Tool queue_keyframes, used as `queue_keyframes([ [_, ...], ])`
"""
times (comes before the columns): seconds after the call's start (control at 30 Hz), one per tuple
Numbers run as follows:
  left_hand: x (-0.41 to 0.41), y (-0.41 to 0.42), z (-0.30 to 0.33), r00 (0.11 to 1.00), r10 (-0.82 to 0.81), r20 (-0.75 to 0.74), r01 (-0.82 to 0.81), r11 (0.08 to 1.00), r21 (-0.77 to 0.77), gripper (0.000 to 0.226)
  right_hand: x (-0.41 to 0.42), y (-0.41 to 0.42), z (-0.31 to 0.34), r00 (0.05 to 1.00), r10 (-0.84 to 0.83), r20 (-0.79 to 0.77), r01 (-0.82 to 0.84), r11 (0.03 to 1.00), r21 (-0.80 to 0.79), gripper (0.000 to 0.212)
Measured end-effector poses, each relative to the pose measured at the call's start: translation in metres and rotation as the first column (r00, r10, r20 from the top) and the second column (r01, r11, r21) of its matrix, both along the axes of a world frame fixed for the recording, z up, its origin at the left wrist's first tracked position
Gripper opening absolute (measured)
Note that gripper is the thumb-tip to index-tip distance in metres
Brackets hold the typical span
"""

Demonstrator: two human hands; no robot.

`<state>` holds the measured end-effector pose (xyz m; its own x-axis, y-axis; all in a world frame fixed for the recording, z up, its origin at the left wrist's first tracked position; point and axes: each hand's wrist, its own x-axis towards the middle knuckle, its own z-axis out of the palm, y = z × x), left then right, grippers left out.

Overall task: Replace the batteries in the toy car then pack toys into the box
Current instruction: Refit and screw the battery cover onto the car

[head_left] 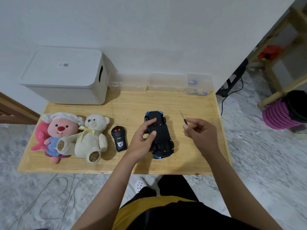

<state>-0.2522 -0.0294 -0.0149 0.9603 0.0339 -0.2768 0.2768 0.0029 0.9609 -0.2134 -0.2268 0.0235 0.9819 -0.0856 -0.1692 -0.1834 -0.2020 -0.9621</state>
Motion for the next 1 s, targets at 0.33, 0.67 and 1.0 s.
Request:
queue_keyframes([
  [0.33, 0.006, -0.007, -0.009, 0.985, 0.127, -0.117, -0.138, 0.986, -0.089, 0.065, -0.024, 0.033, -0.028, 0.995, -0.033, -0.094, 0.029, 0.999, -0.043, 0.018],
  [0.67, 0.004, -0.005, -0.008, 0.99, -0.051, -0.131, -0.01, 0.902, -0.431, 0.058, -0.022, 0.035, -0.029, 0.995, -0.059, -0.081, 0.061, 0.998, 0.018, 0.02],
  [1.0, 0.02, -0.014, -0.017, 0.989, 0.094, -0.113, -0.035, 0.899, 0.436, 0.06, -0.01, 0.014, -0.034, 0.94, -0.294, -0.172, 0.302, 0.953, 0.023, 0.015],
])
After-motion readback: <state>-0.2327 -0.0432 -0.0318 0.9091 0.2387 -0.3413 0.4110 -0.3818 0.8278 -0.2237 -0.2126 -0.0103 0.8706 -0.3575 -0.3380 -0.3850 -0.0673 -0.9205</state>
